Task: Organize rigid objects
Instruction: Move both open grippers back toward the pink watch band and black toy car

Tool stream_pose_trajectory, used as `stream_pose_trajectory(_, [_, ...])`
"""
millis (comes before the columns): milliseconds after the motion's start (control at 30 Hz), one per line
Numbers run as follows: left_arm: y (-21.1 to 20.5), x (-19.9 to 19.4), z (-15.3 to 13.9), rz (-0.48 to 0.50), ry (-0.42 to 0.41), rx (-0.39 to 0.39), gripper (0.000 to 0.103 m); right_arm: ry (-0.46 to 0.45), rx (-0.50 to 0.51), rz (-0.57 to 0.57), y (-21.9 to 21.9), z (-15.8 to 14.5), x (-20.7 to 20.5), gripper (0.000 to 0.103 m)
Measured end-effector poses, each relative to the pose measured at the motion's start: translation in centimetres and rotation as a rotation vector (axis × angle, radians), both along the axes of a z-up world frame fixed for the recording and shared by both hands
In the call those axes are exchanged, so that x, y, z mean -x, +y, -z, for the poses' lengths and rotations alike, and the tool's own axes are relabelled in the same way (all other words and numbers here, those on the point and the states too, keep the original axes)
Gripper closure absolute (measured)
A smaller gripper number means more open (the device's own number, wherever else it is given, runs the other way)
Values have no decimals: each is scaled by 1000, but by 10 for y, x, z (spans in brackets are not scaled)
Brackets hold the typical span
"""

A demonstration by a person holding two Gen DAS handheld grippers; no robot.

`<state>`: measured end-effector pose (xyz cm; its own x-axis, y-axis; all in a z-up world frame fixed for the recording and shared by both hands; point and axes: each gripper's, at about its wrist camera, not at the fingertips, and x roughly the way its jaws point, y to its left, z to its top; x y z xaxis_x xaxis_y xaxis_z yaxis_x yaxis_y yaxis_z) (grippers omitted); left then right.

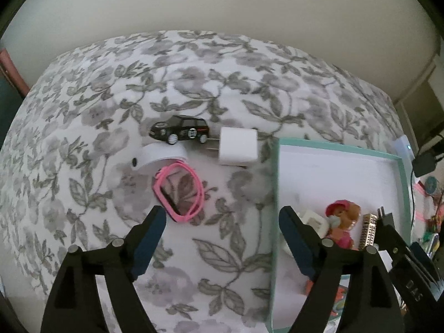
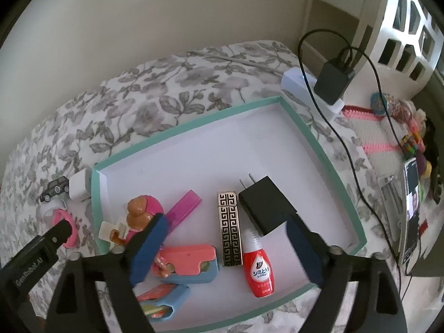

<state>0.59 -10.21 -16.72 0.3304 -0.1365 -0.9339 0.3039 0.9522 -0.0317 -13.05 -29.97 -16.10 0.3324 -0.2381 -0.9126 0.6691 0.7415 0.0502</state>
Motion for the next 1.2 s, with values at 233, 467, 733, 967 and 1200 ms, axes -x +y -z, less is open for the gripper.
stream_pose_trajectory(233, [15,-10,1,-60,-9,-17,12,-2,9,-2,0,2,-2,0])
stream_pose_trajectory(467, [46,-25,-3,-151,-41,-18,4,-10,37,-55,11,2,-9,0])
stream_pose_trajectory(733, [86,-36,-15,-259,-129,8,4,-65,62,-137,35,-8,-22,0])
stream_pose_trajectory(967, [110,-43,-29,-295,-206,-6,4,-123,64,-234,64,-14,-40,0])
stream_pose_trajectory(1200, [120,-52,-22,-286,-163,19,4,-175,29,-304,89,-17,-56,0])
